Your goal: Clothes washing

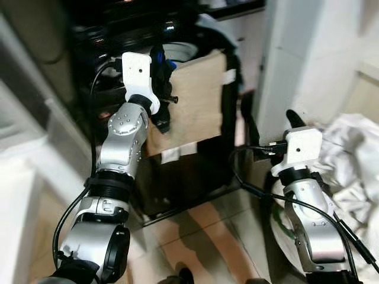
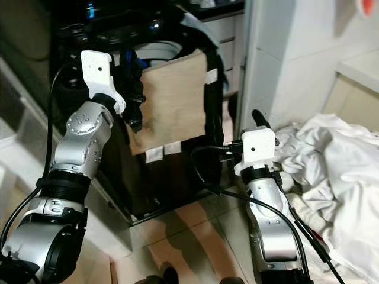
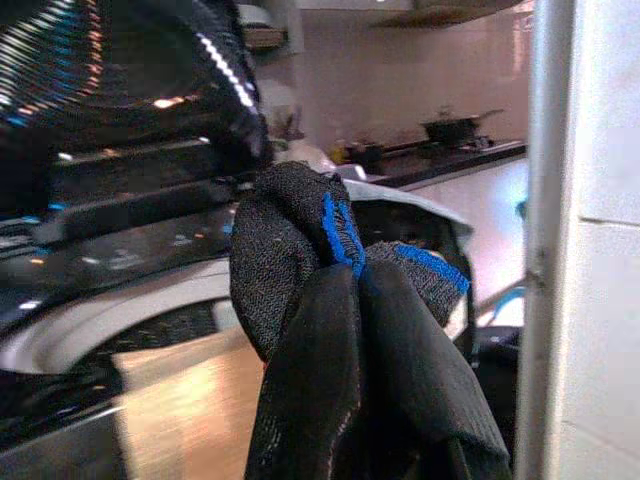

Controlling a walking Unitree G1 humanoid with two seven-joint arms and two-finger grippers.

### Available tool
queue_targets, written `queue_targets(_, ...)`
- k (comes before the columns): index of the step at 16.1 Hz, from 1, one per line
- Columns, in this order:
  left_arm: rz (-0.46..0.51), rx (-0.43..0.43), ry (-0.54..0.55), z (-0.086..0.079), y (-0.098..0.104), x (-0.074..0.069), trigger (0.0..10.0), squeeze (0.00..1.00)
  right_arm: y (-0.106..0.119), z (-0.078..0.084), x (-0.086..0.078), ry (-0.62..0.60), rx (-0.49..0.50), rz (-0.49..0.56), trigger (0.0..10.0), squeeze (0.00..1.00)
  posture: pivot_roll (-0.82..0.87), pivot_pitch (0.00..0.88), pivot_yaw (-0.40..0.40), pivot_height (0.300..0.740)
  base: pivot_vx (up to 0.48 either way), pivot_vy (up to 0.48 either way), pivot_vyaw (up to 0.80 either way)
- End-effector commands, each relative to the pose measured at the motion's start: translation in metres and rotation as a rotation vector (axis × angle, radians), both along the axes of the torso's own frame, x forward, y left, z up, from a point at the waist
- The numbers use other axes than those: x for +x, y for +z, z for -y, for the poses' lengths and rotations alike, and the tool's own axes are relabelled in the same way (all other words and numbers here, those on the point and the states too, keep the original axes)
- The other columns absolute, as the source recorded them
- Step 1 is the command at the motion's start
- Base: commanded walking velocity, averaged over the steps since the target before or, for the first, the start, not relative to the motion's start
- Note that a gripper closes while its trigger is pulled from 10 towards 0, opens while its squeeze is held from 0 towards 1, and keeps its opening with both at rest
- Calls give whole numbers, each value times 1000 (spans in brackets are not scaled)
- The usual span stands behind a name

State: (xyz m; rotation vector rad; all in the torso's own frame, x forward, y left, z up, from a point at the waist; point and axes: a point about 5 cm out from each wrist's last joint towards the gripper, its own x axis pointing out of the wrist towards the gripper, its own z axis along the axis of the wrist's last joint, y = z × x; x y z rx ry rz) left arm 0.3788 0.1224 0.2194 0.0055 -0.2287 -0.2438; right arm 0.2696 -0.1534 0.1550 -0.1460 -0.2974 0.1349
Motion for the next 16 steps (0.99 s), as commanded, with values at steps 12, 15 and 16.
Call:
queue_targets(12, 259, 52, -33, 12, 45, -10, 10000, 0, 40, -5, 17, -92, -42, 257, 10000, 471, -271, 0, 162, 740, 151, 0, 88)
queue_targets(15, 270, 25, -4, 11, 47, -11, 10000, 0, 43, -9, 20, -70, -45, 265, 10000, 467, -264, 0, 155, 740, 431, 0, 0)
queue_targets(16, 277, 39, -16, 14, 48, -13, 10000, 0, 42, -10, 21, -64, -47, 261, 10000, 471, -263, 0, 154, 740, 420, 0, 0)
